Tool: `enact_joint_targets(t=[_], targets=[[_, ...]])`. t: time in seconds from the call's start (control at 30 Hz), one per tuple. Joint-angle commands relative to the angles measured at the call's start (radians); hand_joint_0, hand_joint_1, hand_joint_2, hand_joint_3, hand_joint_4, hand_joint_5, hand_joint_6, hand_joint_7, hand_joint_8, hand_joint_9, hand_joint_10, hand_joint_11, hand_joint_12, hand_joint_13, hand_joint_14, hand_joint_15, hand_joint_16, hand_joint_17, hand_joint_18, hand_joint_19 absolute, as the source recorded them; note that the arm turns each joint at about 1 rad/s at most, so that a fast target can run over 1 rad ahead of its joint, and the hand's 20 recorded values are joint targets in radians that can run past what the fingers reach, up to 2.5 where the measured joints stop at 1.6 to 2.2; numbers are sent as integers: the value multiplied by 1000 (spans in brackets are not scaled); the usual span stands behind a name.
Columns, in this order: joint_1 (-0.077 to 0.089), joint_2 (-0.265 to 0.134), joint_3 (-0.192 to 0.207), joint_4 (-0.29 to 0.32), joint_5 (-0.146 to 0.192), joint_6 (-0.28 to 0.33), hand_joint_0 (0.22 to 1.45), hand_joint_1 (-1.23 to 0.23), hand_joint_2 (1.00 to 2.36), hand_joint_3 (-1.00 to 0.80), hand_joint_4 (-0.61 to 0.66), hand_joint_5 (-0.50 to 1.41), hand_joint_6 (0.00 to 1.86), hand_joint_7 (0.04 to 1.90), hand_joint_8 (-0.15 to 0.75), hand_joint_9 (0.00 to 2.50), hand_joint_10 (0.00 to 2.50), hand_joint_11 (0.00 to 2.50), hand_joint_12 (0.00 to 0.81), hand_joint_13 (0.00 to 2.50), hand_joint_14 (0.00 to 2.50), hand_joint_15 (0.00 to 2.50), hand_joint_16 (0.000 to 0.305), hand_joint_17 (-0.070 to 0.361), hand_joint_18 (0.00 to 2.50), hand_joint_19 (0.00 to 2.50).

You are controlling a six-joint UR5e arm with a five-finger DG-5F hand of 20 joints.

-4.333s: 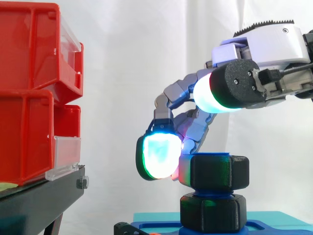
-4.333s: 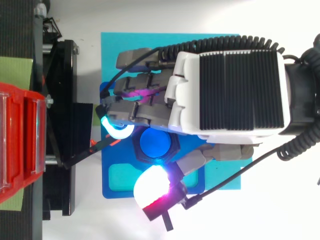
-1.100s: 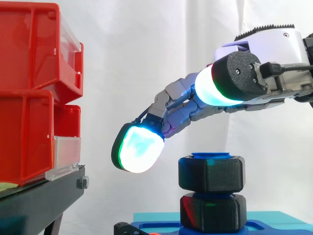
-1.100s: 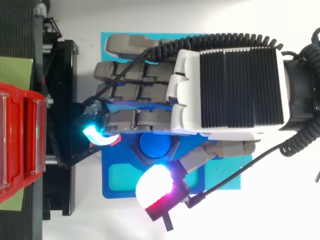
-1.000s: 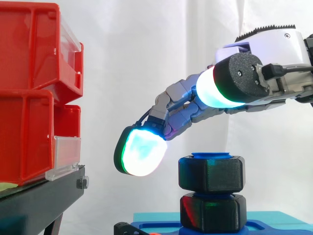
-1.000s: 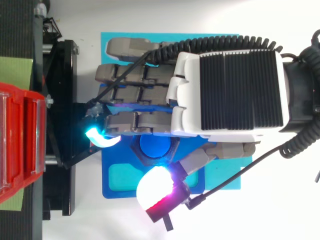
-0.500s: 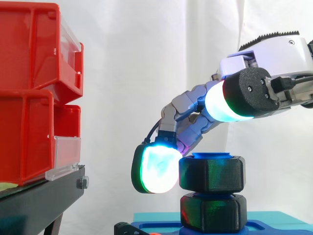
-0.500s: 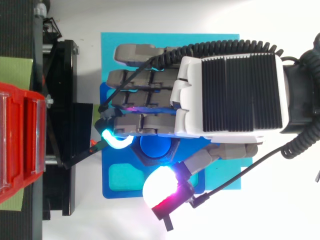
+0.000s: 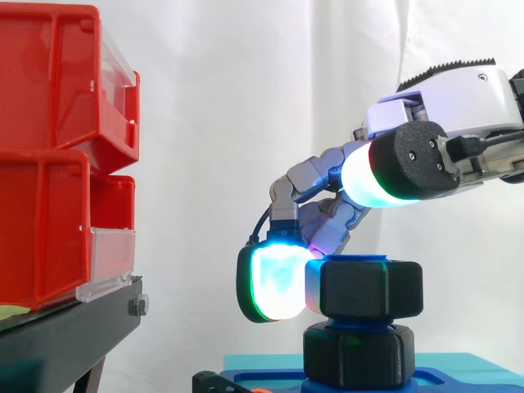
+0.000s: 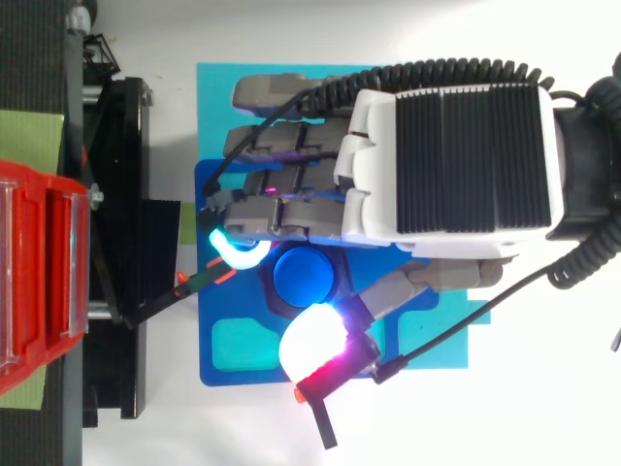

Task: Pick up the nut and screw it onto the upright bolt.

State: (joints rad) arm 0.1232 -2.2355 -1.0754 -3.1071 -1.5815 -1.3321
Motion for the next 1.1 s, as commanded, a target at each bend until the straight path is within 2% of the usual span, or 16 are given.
enact_joint_targets(t=[0.0, 0.13, 0.43, 0.7, 0.77, 0.83, 0.93, 1.0, 1.07], targets=[[-7, -1, 0, -1, -2, -1, 528, -202, 1000, -500, 192, -22, 505, 1284, 270, 776, 0, 0, 280, 584, 0, 0, 25, 55, 225, 0], [-14, 0, 0, -5, -3, -2, 537, -238, 1000, -500, 151, 3, 504, 1305, 272, 907, 0, 0, 256, 661, 0, 0, 22, 49, 311, 0], [-37, -1, -1, -15, -15, -16, 547, -277, 1000, -500, 156, 59, 504, 1401, 265, 1143, 0, 0, 213, 835, 0, 0, 16, 35, 498, 0], [-57, 0, 0, -33, -28, -33, 543, -250, 1000, -500, 126, 75, 609, 1220, 248, 1457, 0, 0, 160, 1047, 0, 0, 10, 23, 756, 147], [-62, 0, 0, -35, -31, -35, 540, -239, 1000, -500, 119, 74, 603, 1236, 251, 1457, 0, 0, 161, 1044, 0, 0, 11, 24, 770, 152], [-63, 0, 0, -33, -35, -36, 534, -207, 1000, -500, 146, 69, 500, 1388, 260, 1388, 0, 0, 183, 986, 0, 0, 13, 29, 686, 123], [-70, 0, 15, -35, -41, -36, 525, -171, 1000, -500, 163, 4, 505, 1207, 261, 1252, 0, 0, 209, 900, 0, 0, 17, 38, 599, 107], [-73, 0, 49, -45, -52, -36, 520, -159, 1000, -500, 206, -22, 505, 1104, 261, 1189, 0, 0, 219, 870, 0, 0, 19, 42, 567, 106], [-73, 0, 61, -50, -55, -38, 516, -153, 1000, -500, 235, -39, 505, 1026, 259, 1151, 0, 0, 226, 836, 0, 0, 21, 46, 544, 105]])
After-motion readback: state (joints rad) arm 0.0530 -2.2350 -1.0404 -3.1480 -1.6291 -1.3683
